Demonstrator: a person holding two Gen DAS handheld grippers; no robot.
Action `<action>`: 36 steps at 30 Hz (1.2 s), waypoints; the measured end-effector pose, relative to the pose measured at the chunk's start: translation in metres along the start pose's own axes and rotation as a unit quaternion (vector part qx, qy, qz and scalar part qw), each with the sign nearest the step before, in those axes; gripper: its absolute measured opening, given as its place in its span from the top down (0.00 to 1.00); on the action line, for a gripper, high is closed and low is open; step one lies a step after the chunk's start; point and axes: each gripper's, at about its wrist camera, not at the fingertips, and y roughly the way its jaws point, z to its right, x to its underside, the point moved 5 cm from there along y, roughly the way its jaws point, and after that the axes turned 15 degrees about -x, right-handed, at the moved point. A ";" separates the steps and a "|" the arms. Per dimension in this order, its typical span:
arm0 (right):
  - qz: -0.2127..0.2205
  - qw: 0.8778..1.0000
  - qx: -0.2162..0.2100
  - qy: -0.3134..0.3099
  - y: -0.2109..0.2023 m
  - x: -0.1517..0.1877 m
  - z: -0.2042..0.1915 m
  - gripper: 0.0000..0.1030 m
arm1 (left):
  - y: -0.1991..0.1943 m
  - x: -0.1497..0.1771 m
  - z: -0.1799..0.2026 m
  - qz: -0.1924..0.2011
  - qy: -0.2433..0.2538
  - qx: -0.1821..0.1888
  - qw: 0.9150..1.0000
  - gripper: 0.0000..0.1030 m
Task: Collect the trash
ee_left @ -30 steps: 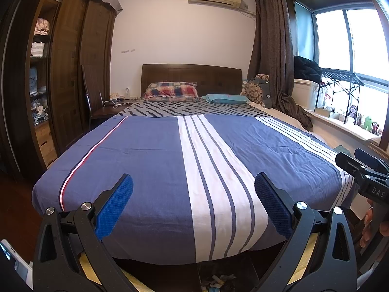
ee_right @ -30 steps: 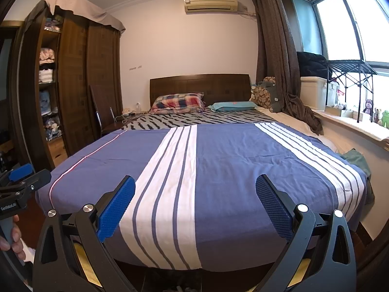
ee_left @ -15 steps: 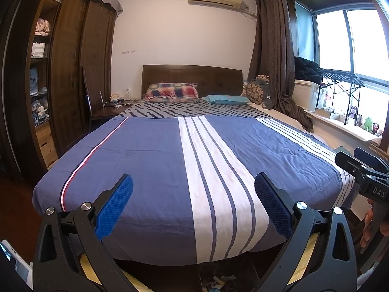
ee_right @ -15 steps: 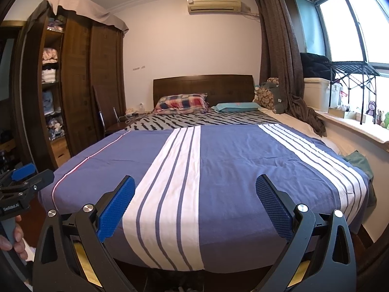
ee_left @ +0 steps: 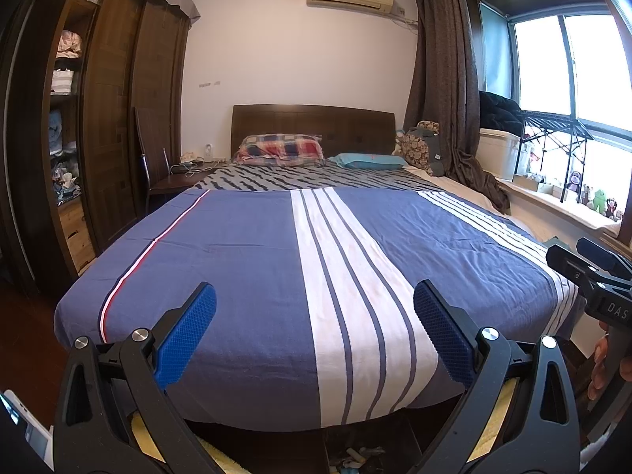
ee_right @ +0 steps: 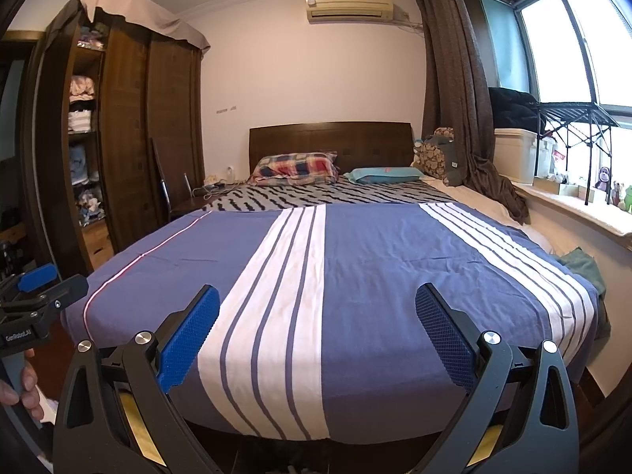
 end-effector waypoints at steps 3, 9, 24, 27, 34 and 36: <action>-0.002 1.000 0.001 0.000 0.001 0.000 0.000 0.03 | 0.000 -0.001 0.000 0.000 -0.001 -0.002 1.000 0.08; 0.000 1.000 0.002 0.001 0.000 0.001 0.001 0.03 | -0.002 -0.003 -0.001 0.002 -0.006 0.005 1.000 0.08; -0.003 1.000 0.004 0.006 0.006 0.005 0.001 0.03 | -0.009 -0.008 -0.003 0.026 -0.008 -0.017 0.999 0.08; -0.003 1.000 0.004 0.006 0.006 0.005 0.001 0.03 | -0.008 -0.008 -0.002 0.021 -0.007 -0.013 1.000 0.08; 0.003 1.000 0.005 0.002 0.006 0.006 0.002 0.03 | 0.000 -0.007 -0.004 0.005 -0.010 -0.020 1.000 0.08; 0.002 1.000 0.006 0.002 0.007 0.006 0.002 0.03 | 0.000 -0.007 -0.004 0.004 -0.010 -0.018 1.000 0.08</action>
